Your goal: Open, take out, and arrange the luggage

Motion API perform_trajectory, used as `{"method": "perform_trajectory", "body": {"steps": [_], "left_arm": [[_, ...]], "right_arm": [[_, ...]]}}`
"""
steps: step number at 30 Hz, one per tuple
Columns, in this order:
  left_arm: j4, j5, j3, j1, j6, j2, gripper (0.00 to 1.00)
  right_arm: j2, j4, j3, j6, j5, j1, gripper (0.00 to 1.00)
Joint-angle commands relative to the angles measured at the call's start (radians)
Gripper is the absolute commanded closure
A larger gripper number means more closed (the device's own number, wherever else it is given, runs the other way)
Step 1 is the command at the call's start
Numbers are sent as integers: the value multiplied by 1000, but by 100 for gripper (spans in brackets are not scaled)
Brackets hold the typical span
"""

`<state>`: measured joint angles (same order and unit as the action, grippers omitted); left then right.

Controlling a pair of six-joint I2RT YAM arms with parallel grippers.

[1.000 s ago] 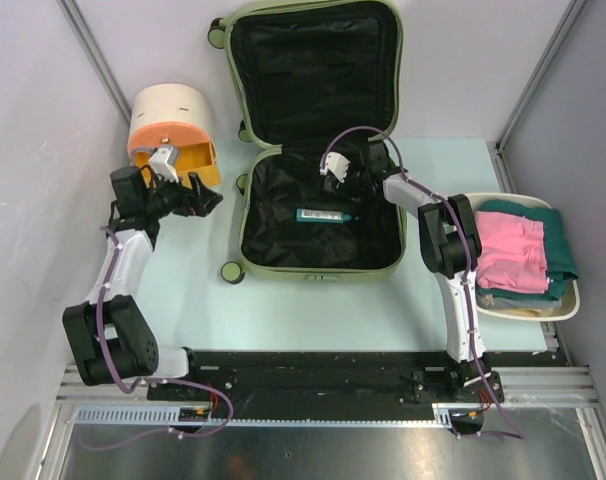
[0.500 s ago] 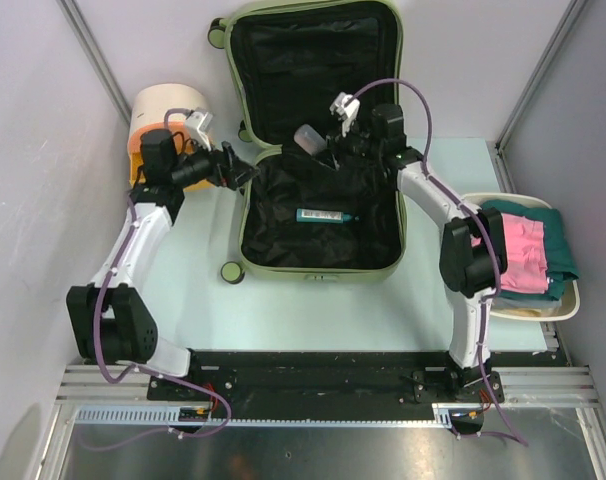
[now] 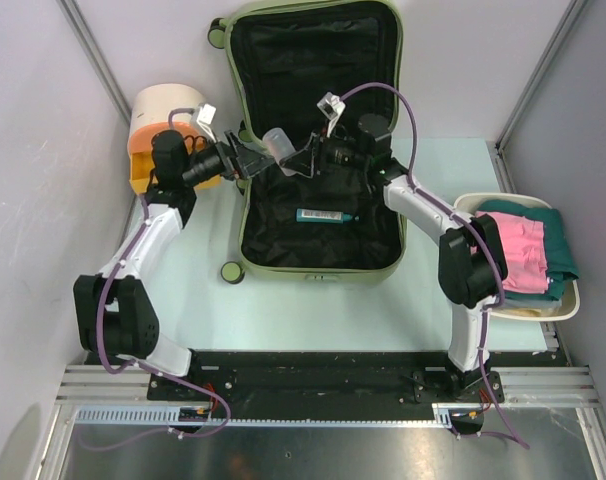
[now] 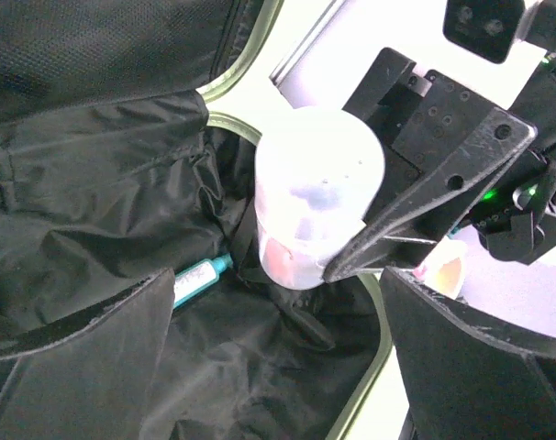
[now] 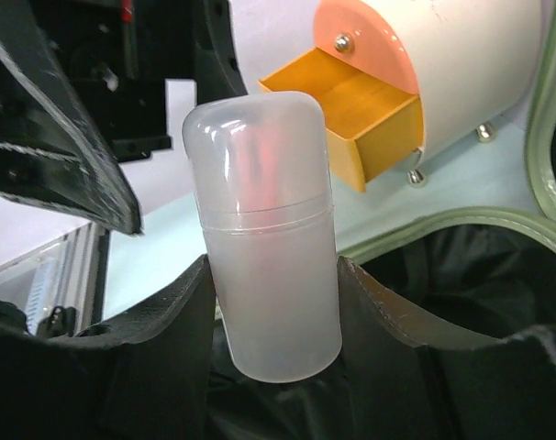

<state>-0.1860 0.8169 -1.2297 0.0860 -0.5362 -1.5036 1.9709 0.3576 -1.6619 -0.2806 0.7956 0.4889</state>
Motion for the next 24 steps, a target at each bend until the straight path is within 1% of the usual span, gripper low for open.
{"method": "perform_trajectory", "body": {"steps": [1,5,7,8,10,11,12,15,16,17,18,19,20,22,24], "left_arm": [[-95,-19,25,18,-87,36,3],[-118,-74,33,24,-139,31,6],[-150,-85,36,24,-197,26,9],[-168,-85,30,27,-205,26,10],[-178,-84,22,34,-215,29,16],[-182,-82,21,35,-217,28,19],[-184,-81,22,37,-216,26,28],[-187,-85,38,35,-209,36,45],[-187,-87,42,35,-208,37,46],[-191,-87,42,35,-208,40,45],[-193,-88,44,35,-209,45,38],[-197,-96,45,35,-211,46,34],[-199,-101,45,35,-208,48,33],[-199,-110,48,35,-205,51,34],[-201,-122,47,34,-203,52,38]], "right_arm": [[-9,132,-10,-107,39,20,100],[-1,153,-10,-137,53,42,100],[3,150,-13,-146,54,54,100],[3,152,-13,-150,56,59,100],[6,158,-13,-161,56,69,100],[8,159,-13,-161,56,73,100],[12,167,-15,-166,53,76,100],[17,176,-21,-177,48,80,100],[22,176,-28,-178,48,82,100],[23,175,-30,-178,47,82,100],[23,176,-32,-181,41,82,100],[26,178,-35,-192,40,82,99],[29,187,-36,-198,43,83,100],[34,196,-38,-209,48,86,100],[36,198,-42,-207,51,91,99]]}}
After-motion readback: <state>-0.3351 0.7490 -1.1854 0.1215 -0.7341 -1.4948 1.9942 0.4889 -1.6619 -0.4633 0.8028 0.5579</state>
